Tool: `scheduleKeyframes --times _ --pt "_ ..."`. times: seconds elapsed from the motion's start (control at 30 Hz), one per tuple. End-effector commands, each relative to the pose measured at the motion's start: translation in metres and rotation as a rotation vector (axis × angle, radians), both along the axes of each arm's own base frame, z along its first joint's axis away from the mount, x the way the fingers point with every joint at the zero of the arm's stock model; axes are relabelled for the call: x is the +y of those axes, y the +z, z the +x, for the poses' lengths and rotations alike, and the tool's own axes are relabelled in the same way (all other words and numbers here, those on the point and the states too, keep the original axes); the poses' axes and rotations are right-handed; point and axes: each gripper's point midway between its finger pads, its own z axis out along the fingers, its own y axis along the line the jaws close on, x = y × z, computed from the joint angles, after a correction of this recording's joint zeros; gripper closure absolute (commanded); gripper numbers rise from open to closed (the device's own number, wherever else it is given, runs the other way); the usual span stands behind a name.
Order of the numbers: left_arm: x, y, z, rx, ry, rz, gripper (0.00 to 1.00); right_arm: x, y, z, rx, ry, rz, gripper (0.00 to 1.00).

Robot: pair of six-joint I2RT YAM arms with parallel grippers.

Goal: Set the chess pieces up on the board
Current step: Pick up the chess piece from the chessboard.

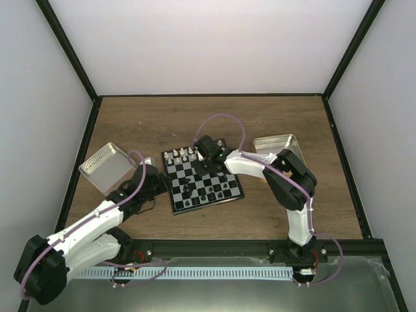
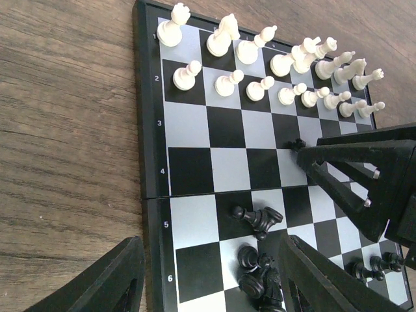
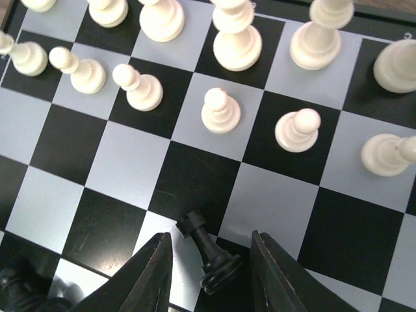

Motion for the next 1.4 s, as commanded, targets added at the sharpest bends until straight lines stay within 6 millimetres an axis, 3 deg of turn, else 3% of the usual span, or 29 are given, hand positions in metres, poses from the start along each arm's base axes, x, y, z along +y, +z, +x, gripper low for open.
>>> scheduleKeyframes --times 0.0,0.33,0.67,0.83,1.0,1.13,1.27,1.37 --pt "0.0 0.003 0.002 -0.018 -0.002 -0.01 0.42 0.008 0.011 0.0 -0.063 0.124 -0.03 0.64" --pt "0.001 0.006 0.002 -0.027 0.004 -0.011 0.42 -0.005 -0.008 -0.027 -0.11 0.383 -0.141 0.64" --pt "0.001 0.006 0.003 -0.028 0.002 -0.006 0.42 -0.003 -0.012 -0.031 -0.171 0.469 -0.165 0.68" --pt "0.001 0.007 0.003 -0.03 0.003 -0.008 0.42 0.002 -0.012 -0.037 -0.184 0.489 -0.149 0.76" --pt "0.001 0.009 0.002 -0.032 0.003 -0.011 0.42 -0.005 -0.011 -0.031 -0.211 0.44 -0.18 0.85" --pt "0.0 0.012 0.003 -0.038 0.001 -0.03 0.41 -0.005 0.008 -0.025 -0.275 0.387 -0.135 0.9" --pt "-0.008 0.023 0.004 -0.064 -0.019 -0.086 0.41 0.001 0.048 -0.024 -0.365 0.35 -0.014 0.91" --pt "-0.024 0.042 0.005 -0.1 -0.073 -0.188 0.38 0.01 0.085 -0.035 -0.412 0.382 0.116 0.91"
